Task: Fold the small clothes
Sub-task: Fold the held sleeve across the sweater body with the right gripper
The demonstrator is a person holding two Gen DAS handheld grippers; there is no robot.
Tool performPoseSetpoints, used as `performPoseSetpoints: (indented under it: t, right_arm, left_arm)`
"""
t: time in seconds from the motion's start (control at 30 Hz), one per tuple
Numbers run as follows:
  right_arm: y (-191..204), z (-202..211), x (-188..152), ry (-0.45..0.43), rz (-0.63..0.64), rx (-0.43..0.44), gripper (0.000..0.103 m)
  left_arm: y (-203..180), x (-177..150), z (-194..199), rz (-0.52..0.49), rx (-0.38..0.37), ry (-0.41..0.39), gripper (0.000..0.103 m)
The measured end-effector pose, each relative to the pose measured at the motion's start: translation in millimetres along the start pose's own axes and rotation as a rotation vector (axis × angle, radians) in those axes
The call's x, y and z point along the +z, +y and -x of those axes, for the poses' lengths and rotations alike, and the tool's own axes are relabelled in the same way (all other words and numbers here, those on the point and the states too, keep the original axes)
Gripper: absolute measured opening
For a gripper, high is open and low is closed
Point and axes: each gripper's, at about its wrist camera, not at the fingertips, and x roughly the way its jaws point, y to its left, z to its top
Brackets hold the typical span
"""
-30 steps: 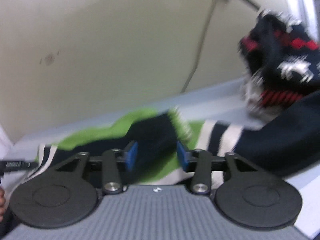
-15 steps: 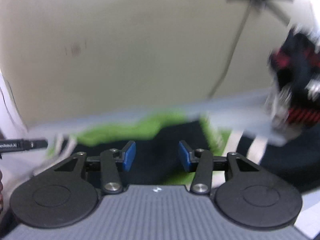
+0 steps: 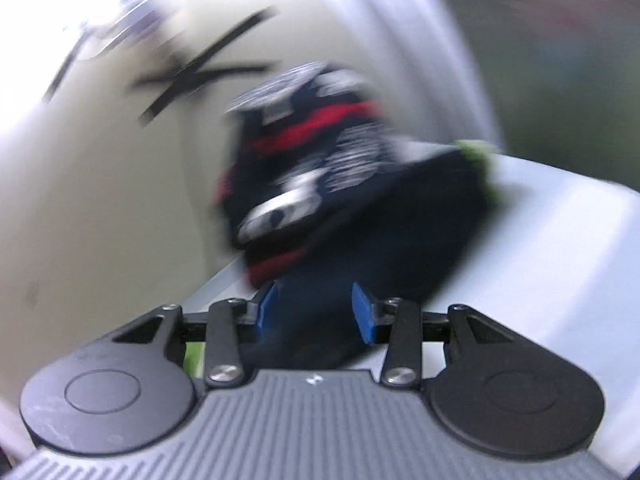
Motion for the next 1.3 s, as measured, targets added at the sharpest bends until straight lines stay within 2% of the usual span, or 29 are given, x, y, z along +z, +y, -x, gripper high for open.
performPoseSetpoints:
  t: [0.07, 0.2, 0.3, 0.5, 0.53, 0.57, 0.6, 0.77, 0.9, 0.97, 1.03, 1.17, 1.3]
  right_arm:
    - [-23.1, -4.6, 5.8, -0.024, -0.080, -0.023, 0.057]
    - [-54.3, -9.0, 15.8, -0.086, -0.173, -0.074, 0.057]
    - [-69.5, -15.3, 20.1, -0.110, -0.218, -0.023, 0.056]
    - [-59.3, -32.6, 20.9, -0.110, -0.181, 0.021, 0.055]
    - [-56.9, -30.6, 21.1, -0.112, -0.167, 0.020, 0.052]
    - [-56.4, -27.9, 21.5, -0.120, -0.157, 0.030, 0.028]
    - [-55.2, -26.9, 21.3, -0.125, -0.153, 0.027, 0.010]
    - [-41.5, -6.4, 22.0, -0.198, -0.114, 0.037, 0.009]
    - [-9.4, 22.6, 35.1, -0.276, -0.059, 0.103, 0.009]
    - [12.5, 40.7, 41.2, -0.327, -0.002, 0.127, 0.009]
    - [40.0, 52.2, 46.5, -0.360, 0.072, 0.152, 0.009]
    - [121.4, 65.7, 41.9, -0.401, 0.299, 0.227, 0.009]
    - [211.5, 62.0, 7.5, -0.380, 0.502, 0.361, 0.009]
  left_arm:
    - [-1.3, 0.1, 5.4, 0.001, 0.002, -0.001, 0.061]
    - [-0.4, 0.3, 4.9, 0.004, 0.004, -0.002, 0.063]
    - [-0.3, 0.3, 3.4, 0.002, 0.004, -0.002, 0.063]
    - [-0.4, 0.5, 3.7, 0.001, 0.006, -0.001, 0.064]
    - [-0.4, 0.5, 3.5, 0.001, 0.006, -0.001, 0.064]
    - [-0.6, 0.4, 3.0, 0.001, 0.007, -0.001, 0.064]
    - [-0.6, 0.3, 2.8, 0.001, 0.007, -0.001, 0.064]
    - [-0.6, 0.3, 2.8, -0.003, 0.010, -0.001, 0.065]
    - [-0.4, 0.5, 2.6, -0.007, 0.015, -0.001, 0.067]
    - [-0.9, 0.4, 2.2, -0.007, 0.024, -0.001, 0.075]
    - [0.9, 1.1, 2.8, 0.008, 0.029, 0.002, 0.077]
    - [8.0, 5.6, 12.6, 0.064, -0.014, -0.016, 0.076]
    - [17.2, 10.9, 29.7, 0.106, -0.048, -0.073, 0.076]
